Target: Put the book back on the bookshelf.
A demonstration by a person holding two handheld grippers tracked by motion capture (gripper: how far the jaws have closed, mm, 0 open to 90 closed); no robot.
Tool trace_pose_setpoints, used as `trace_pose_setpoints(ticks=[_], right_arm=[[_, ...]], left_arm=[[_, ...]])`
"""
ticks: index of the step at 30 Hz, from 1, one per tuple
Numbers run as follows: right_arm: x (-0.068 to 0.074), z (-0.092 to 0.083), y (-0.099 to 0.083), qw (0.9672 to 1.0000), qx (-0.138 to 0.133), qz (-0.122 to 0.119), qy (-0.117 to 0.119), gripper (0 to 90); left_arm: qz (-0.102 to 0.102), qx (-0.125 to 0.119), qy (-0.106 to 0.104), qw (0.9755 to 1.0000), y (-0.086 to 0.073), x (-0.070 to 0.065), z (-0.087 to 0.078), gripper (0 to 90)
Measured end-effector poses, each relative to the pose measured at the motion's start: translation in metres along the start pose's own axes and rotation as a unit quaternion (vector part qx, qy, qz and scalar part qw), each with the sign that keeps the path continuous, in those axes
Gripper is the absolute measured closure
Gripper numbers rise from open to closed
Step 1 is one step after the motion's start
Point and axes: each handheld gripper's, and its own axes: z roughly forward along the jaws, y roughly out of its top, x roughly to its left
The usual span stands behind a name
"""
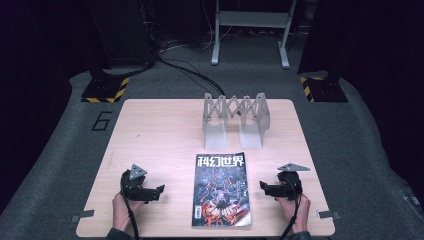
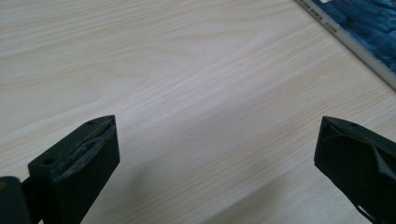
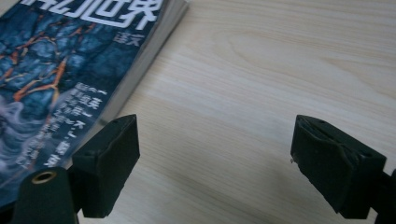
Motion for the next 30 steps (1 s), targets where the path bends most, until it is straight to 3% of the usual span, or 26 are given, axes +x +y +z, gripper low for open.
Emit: trace_pose_setpoints(ticks=[1,8,14,17,19,23,24,30], right_arm=[[0.005,0.001,0.004,0.9999,0.002,-0.004,0.012,14.9],[0.021,0.008,0.014,0.9992,0.009,-0.015,0.035,16.3],[0.032,0.017,0.022,0.9982,0.016,-0.026,0.052,19.7],[0.04,0.024,0.026,0.9972,0.033,-0.026,0.062,21.9],[0.042,0.026,0.026,0.9969,0.033,-0.03,0.064,22.7],[0.046,0.032,0.028,0.996,0.044,-0.034,0.069,25.4],[0.047,0.033,0.029,0.9959,0.046,-0.032,0.07,26.5],[0.051,0.039,0.031,0.9949,0.058,-0.037,0.074,30.9]], left_arm=[[0.003,0.001,-0.004,1.0,0.002,-0.002,0.001,0.1],[0.012,0.009,-0.023,0.9996,0.007,-0.015,0.013,0.1],[0.019,0.009,-0.025,0.9995,0.011,-0.023,0.02,0.1],[0.036,0.022,-0.031,0.9986,0.013,-0.027,0.025,0.2],[0.029,0.014,-0.031,0.999,0.013,-0.029,0.026,0.2],[0.051,0.031,-0.033,0.9976,0.016,-0.03,0.03,0.5],[0.041,0.024,-0.034,0.9983,0.015,-0.032,0.032,0.5],[0.046,0.026,-0.025,0.9983,0.017,-0.037,0.038,0.8]])
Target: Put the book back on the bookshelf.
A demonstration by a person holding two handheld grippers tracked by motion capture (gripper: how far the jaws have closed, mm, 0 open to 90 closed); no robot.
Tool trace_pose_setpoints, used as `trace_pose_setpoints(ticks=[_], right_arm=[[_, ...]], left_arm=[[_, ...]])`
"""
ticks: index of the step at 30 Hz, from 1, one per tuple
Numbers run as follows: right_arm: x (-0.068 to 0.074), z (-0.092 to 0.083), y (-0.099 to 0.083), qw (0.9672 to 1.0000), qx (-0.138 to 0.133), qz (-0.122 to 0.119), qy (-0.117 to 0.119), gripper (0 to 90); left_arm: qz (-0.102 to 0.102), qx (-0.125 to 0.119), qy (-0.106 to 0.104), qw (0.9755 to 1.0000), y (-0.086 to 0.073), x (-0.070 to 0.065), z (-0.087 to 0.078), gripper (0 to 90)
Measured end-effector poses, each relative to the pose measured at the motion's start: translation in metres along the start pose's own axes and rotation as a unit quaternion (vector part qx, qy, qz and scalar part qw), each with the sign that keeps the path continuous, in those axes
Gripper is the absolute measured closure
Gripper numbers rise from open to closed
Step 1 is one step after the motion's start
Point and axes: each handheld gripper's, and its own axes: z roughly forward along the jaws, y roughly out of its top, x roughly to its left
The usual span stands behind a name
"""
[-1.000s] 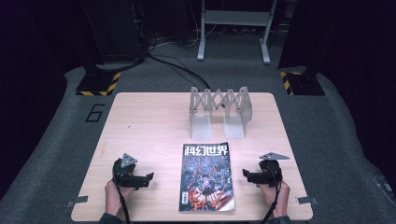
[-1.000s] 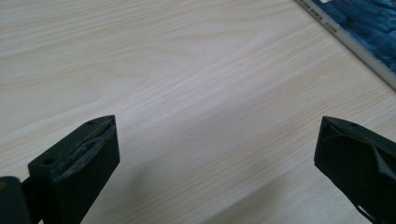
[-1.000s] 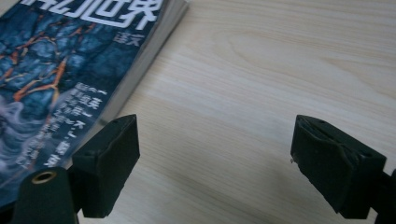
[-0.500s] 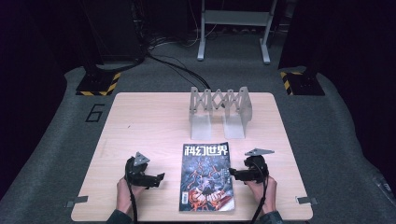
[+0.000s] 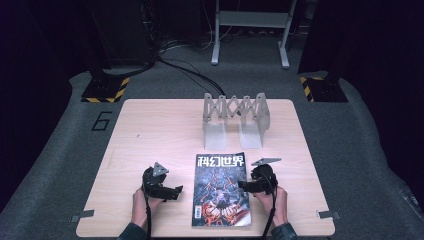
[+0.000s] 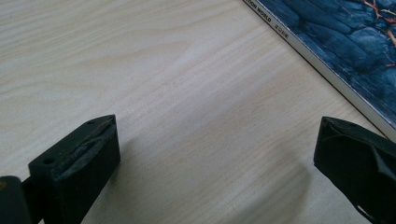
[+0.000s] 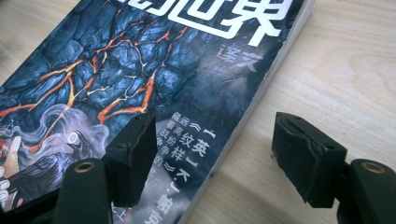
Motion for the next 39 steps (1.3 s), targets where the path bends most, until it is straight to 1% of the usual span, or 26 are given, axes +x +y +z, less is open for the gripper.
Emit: trace_pose_setpoints(ticks=[1,2,3,4,5,7,8,9,11,15,16,17,19,20,21,22,23,24,25,27,28,31,33,35,38,39], right_arm=[[0.0,0.001,0.0,1.0,0.0,-0.005,0.001,31.5],[0.002,0.002,0.001,1.0,0.007,-0.002,-0.001,32.5],[0.003,0.003,0.001,1.0,0.009,-0.001,-0.003,33.6],[0.003,0.004,0.001,0.9999,0.012,-0.005,-0.004,33.8],[0.004,0.005,0.002,0.9999,0.014,-0.003,-0.005,35.1],[0.005,0.005,0.002,0.9999,0.015,-0.001,-0.006,35.9],[0.005,0.005,0.002,0.9999,0.015,-0.002,-0.006,36.9],[0.006,0.005,0.002,0.9999,0.015,-0.001,-0.008,38.1],[0.006,0.006,0.002,0.9999,0.014,-0.005,-0.004,42.6],[0.006,0.006,0.004,0.9997,0.021,-0.009,-0.007,44.3],[0.007,0.006,0.004,0.9997,0.022,-0.006,-0.007,44.7],[0.006,0.006,0.004,0.9997,0.022,-0.004,-0.007,45.2],[0.005,0.006,0.005,0.9997,0.024,-0.006,-0.005,45.5],[0.004,0.007,0.006,0.9996,0.025,-0.007,-0.008,45.4],[0.003,0.007,0.01,0.9994,0.034,-0.008,-0.006,44.8],[0.003,0.007,0.01,0.9994,0.034,-0.008,-0.006,44.8],[0.003,0.008,0.01,0.9993,0.035,-0.009,-0.006,44.7],[0.004,0.009,0.012,0.9992,0.038,-0.002,-0.009,45.1],[0.004,0.009,0.012,0.9992,0.038,-0.002,-0.009,45.1],[0.002,0.009,0.013,0.9993,0.036,-0.002,-0.006,46.6],[0.002,0.009,0.012,0.9994,0.032,0.002,-0.007,47.3],[-0.001,0.008,0.01,0.9997,0.026,0.002,-0.005,50.0],[-0.001,0.008,0.01,0.9996,0.028,0.004,-0.001,50.2],[-0.003,0.008,0.012,0.9995,0.03,-0.004,-0.002,49.8],[-0.004,0.01,0.016,0.9993,0.036,0.005,-0.003,49.5],[-0.006,0.011,0.018,0.9993,0.036,-0.001,-0.002,49.8]], left_arm=[[0.003,0.001,0.005,1.0,0.001,-0.001,0.001,0.8],[0.014,0.006,0.006,0.9999,0.001,0.0,0.001,0.7],[0.008,0.002,0.011,0.9999,0.002,-0.003,0.003,0.6],[0.019,0.01,0.014,0.9997,0.003,-0.003,0.004,0.5],[0.02,0.012,0.02,0.9995,0.003,-0.005,0.005,0.0],[0.024,0.017,0.017,0.9994,0.005,-0.006,0.005,0.0],[0.022,0.011,0.022,0.9995,0.005,-0.007,0.006,0.0],[0.021,0.017,0.02,0.9994,0.005,-0.007,0.006,0.0],[0.022,0.016,0.025,0.9993,0.006,-0.01,0.007,0.0],[0.023,0.018,0.011,0.9995,0.01,-0.015,0.009,1.2],[0.017,0.012,0.004,0.9998,0.011,-0.016,0.01,0.8],[0.011,0.01,-0.01,0.9998,0.013,-0.018,0.011,0.6],[0.016,0.007,-0.012,0.9998,0.015,-0.022,0.014,0.4],[0.026,0.012,-0.009,0.9996,0.016,-0.023,0.015,0.1],[0.024,0.007,-0.004,0.9997,0.016,-0.025,0.017,0.0],[0.031,0.013,-0.002,0.9994,0.017,-0.025,0.017,0.0],[0.027,0.008,-0.004,0.9996,0.016,-0.026,0.018,0.0],[0.036,0.01,0.0,0.9993,0.016,-0.026,0.018,0.0],[0.035,0.005,0.003,0.9994,0.015,-0.027,0.018,0.0],[0.041,0.004,-0.003,0.9991,0.013,-0.026,0.018,0.0],[0.04,-0.009,-0.001,0.9992,0.012,-0.027,0.019,0.0],[0.034,-0.009,-0.005,0.9994,0.011,-0.028,0.019,0.0],[0.039,-0.007,-0.005,0.9992,0.011,-0.027,0.018,0.0],[0.044,-0.007,-0.003,0.999,0.012,-0.027,0.018,0.0],[0.047,-0.008,-0.008,0.9988,0.011,-0.027,0.018,0.0],[0.049,-0.008,-0.013,0.9987,0.011,-0.028,0.018,0.0]])
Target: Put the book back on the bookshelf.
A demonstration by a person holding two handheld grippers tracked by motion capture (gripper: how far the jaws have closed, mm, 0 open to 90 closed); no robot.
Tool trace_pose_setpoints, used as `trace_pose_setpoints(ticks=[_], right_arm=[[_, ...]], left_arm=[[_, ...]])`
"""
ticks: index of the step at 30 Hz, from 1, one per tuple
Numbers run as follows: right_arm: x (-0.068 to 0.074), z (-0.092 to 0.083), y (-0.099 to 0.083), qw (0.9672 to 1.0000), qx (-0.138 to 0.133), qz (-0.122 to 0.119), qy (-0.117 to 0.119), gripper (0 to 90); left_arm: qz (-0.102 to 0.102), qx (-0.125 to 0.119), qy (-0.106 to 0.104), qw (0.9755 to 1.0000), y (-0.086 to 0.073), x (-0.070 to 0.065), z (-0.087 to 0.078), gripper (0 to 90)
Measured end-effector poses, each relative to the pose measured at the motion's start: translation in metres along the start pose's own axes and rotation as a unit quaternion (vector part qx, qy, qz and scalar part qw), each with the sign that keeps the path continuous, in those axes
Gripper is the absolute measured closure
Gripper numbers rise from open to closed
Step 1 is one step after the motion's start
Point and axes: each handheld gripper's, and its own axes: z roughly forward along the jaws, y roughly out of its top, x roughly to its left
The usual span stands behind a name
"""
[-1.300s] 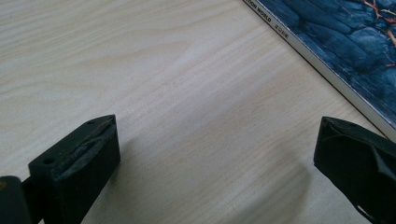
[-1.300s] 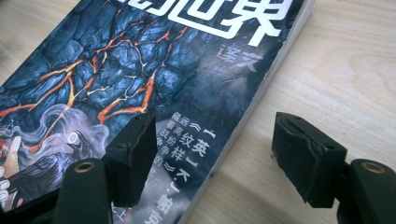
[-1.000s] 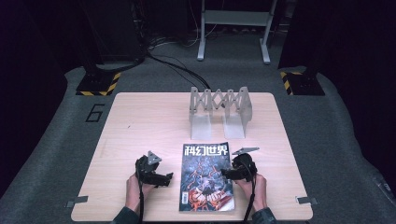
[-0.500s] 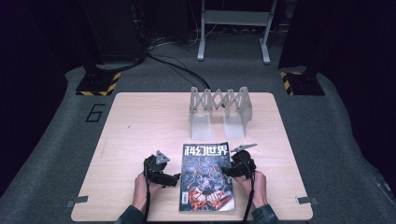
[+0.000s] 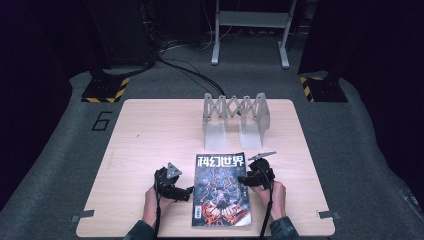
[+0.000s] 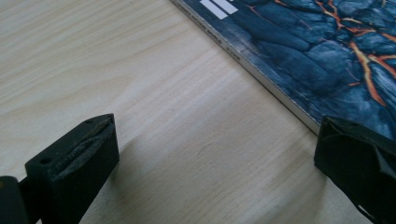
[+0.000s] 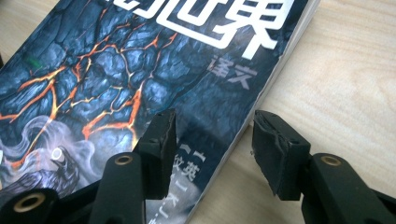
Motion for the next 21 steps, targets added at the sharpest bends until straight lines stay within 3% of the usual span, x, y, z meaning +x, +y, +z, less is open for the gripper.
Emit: trace_pose_setpoints(ticks=[1,2,8,12,14,16,18,19,21], right_arm=[[0.0006,0.0001,0.0011,1.0,0.003,0.009,0.002,49.9],[-0.0012,0.0005,0.0021,1.0,0.004,0.001,0.004,49.9],[-0.0052,0.0014,0.0032,0.9999,-0.001,0.007,0.009,52.5],[-0.0033,0.0017,0.0049,1.0,0.004,0.008,0.002,53.3],[-0.002,0.0007,0.0051,0.9999,0.005,0.014,0.001,58.2],[-0.0017,-0.0013,0.0052,0.9999,-0.004,0.003,-0.011,63.9],[0.0012,-0.0021,0.0058,0.9999,-0.005,0.0,-0.016,64.9],[0.0023,-0.0022,0.006,0.9998,-0.005,0.0,-0.02,64.8],[0.0031,-0.0031,0.0061,0.9998,-0.008,-0.003,-0.019,65.0]], left_arm=[[0.004,0.002,-0.011,0.9999,0.0,0.0001,-0.0003,0.0],[0.004,0.003,-0.011,0.9999,0.0,0.0001,-0.0003,0.0],[-0.003,-0.003,-0.005,1.0,0.0007,-0.0021,0.0017,0.0],[0.002,-0.002,-0.003,1.0,0.0017,-0.0023,0.002,0.0],[-0.003,-0.002,-0.006,1.0,0.0015,-0.0029,0.0022,0.0],[0.001,-0.002,-0.004,1.0,0.0017,-0.0023,0.0021,0.0],[-0.002,-0.002,-0.006,1.0,0.0015,-0.0028,0.0022,0.0],[0.005,-0.002,-0.001,1.0,0.0018,-0.0018,0.002,0.0],[-0.003,-0.002,-0.006,1.0,0.0015,-0.0029,0.0022,0.0]])
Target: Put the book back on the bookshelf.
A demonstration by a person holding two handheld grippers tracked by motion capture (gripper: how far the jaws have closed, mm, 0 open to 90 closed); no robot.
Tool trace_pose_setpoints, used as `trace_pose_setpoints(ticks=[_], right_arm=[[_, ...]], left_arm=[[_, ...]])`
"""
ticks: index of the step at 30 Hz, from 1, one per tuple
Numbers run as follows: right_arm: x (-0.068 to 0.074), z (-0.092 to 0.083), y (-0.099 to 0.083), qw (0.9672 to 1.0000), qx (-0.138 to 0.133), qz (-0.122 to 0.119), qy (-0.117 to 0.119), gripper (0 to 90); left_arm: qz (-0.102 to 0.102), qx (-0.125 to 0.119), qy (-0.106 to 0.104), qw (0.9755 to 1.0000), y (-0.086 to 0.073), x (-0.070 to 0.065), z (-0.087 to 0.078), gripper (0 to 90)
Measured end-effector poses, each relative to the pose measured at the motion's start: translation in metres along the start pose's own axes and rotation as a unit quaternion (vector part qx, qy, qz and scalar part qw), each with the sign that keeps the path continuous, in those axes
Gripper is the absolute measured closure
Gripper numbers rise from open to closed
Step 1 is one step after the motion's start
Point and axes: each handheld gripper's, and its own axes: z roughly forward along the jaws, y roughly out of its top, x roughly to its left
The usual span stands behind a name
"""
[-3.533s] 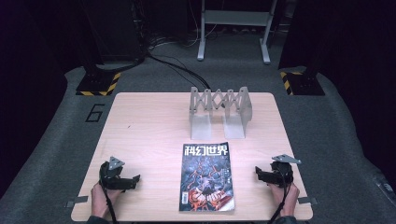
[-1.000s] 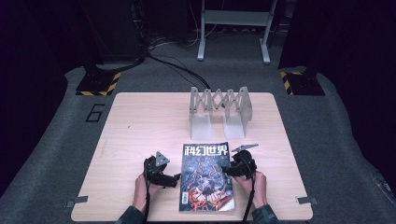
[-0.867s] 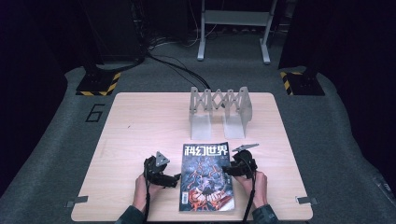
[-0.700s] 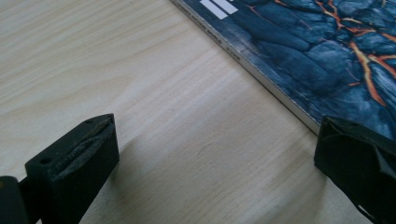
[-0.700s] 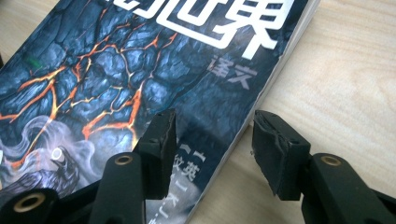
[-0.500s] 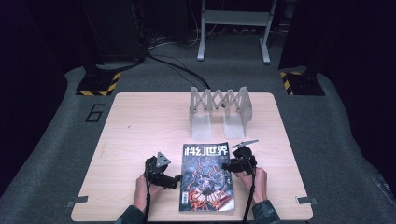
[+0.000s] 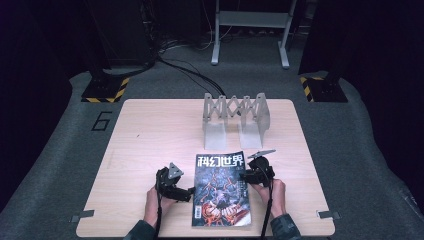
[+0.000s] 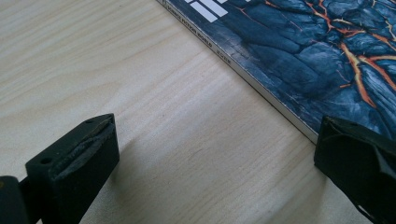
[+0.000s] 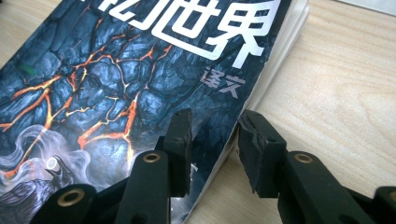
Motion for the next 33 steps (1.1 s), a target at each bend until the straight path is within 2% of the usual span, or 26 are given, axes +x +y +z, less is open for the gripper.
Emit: trace_pose_setpoints(ticks=[7,8,9,11,13,15,17,20,21,22,24,26,27,29,33], right_arm=[[-0.003,-0.009,0.002,0.999,-0.029,0.001,0.034,67.8],[-0.003,-0.009,0.002,0.999,-0.029,0.001,0.034,67.8],[-0.005,-0.007,0.005,0.9987,-0.03,0.01,0.04,67.9],[-0.006,-0.007,0.006,0.9986,-0.03,0.012,0.042,67.9],[-0.009,-0.005,0.009,0.9981,-0.024,0.021,0.052,67.9],[-0.009,-0.006,0.009,0.9975,-0.012,0.032,0.062,67.9],[-0.009,-0.007,0.008,0.9975,-0.012,0.029,0.063,68.2],[-0.007,-0.009,0.004,0.9971,0.004,0.037,0.067,68.2],[-0.008,-0.009,0.003,0.9972,0.007,0.033,0.067,68.2],[-0.008,-0.009,0.003,0.9972,0.006,0.035,0.066,68.6],[-0.01,-0.007,0.003,0.9964,-0.004,0.044,0.072,68.2],[-0.011,-0.005,0.006,0.9954,-0.011,0.051,0.081,67.3],[-0.012,-0.003,0.007,0.9953,-0.014,0.048,0.083,67.1],[-0.01,0.0,0.011,0.9953,-0.013,0.048,0.083,65.8],[-0.006,0.005,0.018,0.9961,-0.013,0.04,0.078,67.5]], left_arm=[[0.005,0.0,0.001,1.0,0.0,0.001,0.0,0.0],[0.0,0.0,0.0,1.0,0.0,0.0,0.0,0.0],[0.006,-0.001,0.003,1.0,0.0,0.001,0.0,0.0],[0.005,0.0,0.003,1.0,0.0,0.001,0.0,0.0],[0.0,0.0,0.001,1.0,0.0,0.0,0.0,0.0],[0.004,0.001,0.001,1.0,0.0,0.001,0.0,0.0],[0.0,0.001,-0.002,1.0,0.0,0.0,0.0,0.0],[0.006,0.0,0.004,1.0,0.0,0.001,0.0,0.0],[0.003,0.0,0.002,1.0,0.0,0.0,0.0,0.0],[0.0,0.0,0.0,1.0,0.0,0.0,0.0,0.0],[0.007,0.001,0.002,1.0,0.0,0.001,0.0,0.0],[0.001,0.0,0.001,1.0,0.0,0.0,0.0,0.0],[0.007,0.001,0.004,1.0,0.0,0.001,0.0,0.0],[0.001,0.0,-0.001,1.0,0.0,0.0,0.0,0.0],[0.005,0.0,0.003,1.0,0.0,0.001,0.0,0.0]])
